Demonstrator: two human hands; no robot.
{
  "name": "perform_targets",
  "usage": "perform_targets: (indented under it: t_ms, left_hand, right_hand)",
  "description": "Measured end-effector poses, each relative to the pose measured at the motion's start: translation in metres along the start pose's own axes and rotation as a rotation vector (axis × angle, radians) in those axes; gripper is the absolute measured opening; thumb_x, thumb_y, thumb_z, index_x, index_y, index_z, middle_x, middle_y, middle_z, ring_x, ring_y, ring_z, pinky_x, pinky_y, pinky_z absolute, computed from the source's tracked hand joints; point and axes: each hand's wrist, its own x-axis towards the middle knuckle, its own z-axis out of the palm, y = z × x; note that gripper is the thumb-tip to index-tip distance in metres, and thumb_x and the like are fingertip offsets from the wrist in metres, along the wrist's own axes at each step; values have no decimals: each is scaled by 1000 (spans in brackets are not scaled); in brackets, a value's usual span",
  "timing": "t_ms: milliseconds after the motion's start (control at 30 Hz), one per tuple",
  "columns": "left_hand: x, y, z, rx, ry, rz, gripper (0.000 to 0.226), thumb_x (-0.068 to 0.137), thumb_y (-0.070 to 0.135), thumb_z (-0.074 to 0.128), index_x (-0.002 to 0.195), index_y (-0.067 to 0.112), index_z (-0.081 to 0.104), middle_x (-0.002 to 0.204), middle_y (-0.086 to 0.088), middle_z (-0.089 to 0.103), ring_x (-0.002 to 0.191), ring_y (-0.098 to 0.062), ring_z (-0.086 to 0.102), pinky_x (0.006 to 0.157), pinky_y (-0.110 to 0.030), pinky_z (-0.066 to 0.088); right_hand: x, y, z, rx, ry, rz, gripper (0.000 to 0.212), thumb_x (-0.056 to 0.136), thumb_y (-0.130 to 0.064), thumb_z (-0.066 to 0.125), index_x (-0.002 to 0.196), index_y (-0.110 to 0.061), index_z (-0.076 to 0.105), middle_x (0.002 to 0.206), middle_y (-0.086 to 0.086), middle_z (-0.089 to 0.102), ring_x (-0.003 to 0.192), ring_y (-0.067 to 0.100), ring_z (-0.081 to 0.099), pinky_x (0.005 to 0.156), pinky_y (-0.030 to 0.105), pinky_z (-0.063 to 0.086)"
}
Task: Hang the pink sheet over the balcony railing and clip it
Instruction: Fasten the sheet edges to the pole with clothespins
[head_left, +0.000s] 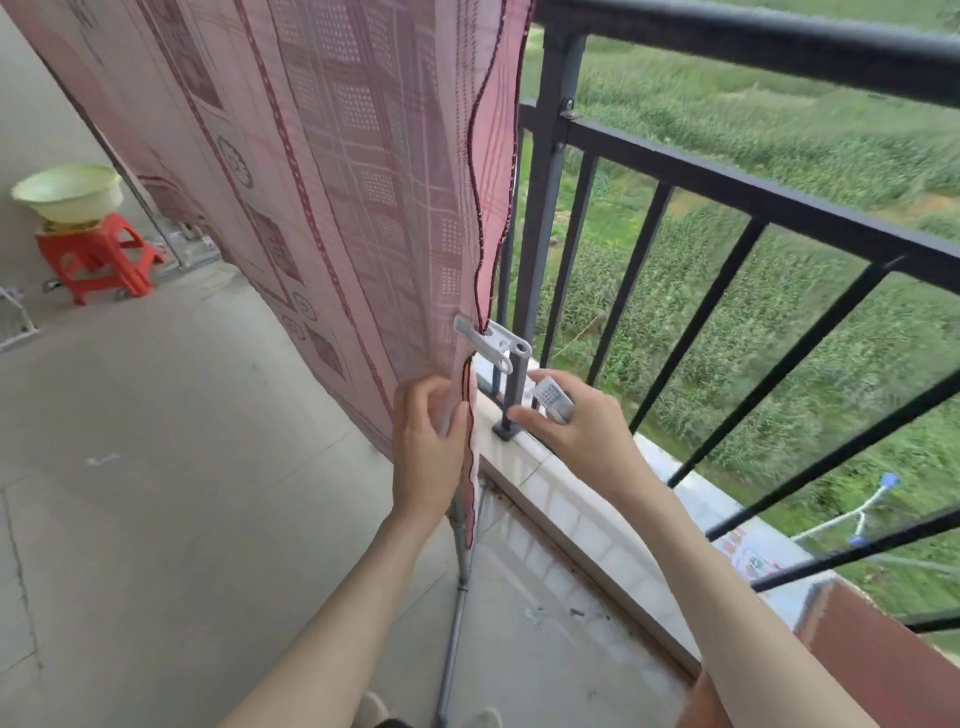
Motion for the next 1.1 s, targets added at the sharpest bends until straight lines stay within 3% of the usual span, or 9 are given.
perform_targets:
  t_ms: [167, 267, 433, 500, 600, 700, 833, 967, 1100]
  left_hand:
    - [-35, -64, 5, 153, -226, -198, 28, 83, 4, 62, 109, 8, 53, 101, 3, 45, 97, -21, 51, 87, -36, 46]
    - [-51, -95, 10, 241, -413, -321, 34, 85, 5, 58, 118, 7, 50, 107, 0, 45, 107, -24, 50, 92, -36, 43]
    - [-64, -124, 24, 353, -584, -428, 51, 86, 10, 59, 133, 3, 39, 129, -15, 48, 116, -27, 49, 98, -36, 40]
    - [-63, -129, 35, 341, -603, -451, 56, 86, 11, 59, 136, 6, 35, 131, -12, 47, 115, -24, 50, 98, -34, 40]
    - [-57, -141, 54, 280, -597, -448, 48, 83, 6, 62, 127, 9, 41, 128, -9, 50, 114, -23, 51, 92, -33, 44]
    - [-56, -147, 65, 218, -518, -476, 35, 83, 1, 61, 107, 17, 43, 118, -7, 58, 109, -23, 56, 82, -24, 42]
    - [-47, -147, 61, 310, -435, -330, 18, 82, 3, 64, 99, 2, 56, 92, -12, 69, 80, -21, 61, 60, -9, 36]
    - [-44, -159, 48, 413, -469, -246, 9, 87, 3, 56, 82, 4, 64, 78, -13, 67, 76, -32, 59, 58, -22, 28]
    - [-52, -161, 48, 415, -406, -314, 16, 88, 6, 56, 85, -9, 62, 87, -22, 67, 77, -28, 58, 61, -19, 27]
  right_hand:
    - [-16, 87, 50, -104, -126, 267, 15, 87, -29, 62, 92, -15, 60, 81, 3, 60, 75, 19, 53, 61, 28, 31]
    - [-24, 121, 82, -77, -161, 394, 28, 88, -28, 57, 65, -28, 41, 64, -7, 47, 73, 21, 47, 58, 33, 27]
    - [-29, 149, 116, 8, -206, 487, 21, 88, -22, 54, 68, -20, 49, 78, 8, 57, 78, 27, 49, 60, 32, 26]
    - [-26, 160, 126, 30, -213, 475, 8, 87, -20, 57, 91, -15, 63, 98, 15, 65, 94, 32, 56, 71, 32, 36]
    - [-14, 177, 145, 67, -175, 457, 35, 86, -16, 59, 122, -15, 58, 118, 10, 64, 111, 27, 55, 81, 28, 37]
    - [0, 189, 161, 65, -177, 381, 24, 84, -22, 60, 107, -28, 65, 102, 2, 70, 97, 24, 61, 67, 28, 39]
    - [11, 194, 179, -46, -257, 293, 4, 83, -25, 59, 81, -22, 59, 83, 6, 62, 87, 33, 60, 64, 36, 43]
    - [15, 195, 191, -29, -259, 276, 14, 86, -20, 58, 95, -12, 64, 93, 14, 56, 90, 36, 57, 70, 37, 40]
    - [13, 199, 192, 18, -231, 290, 7, 82, -16, 62, 84, -10, 58, 89, 11, 52, 87, 35, 56, 68, 36, 38]
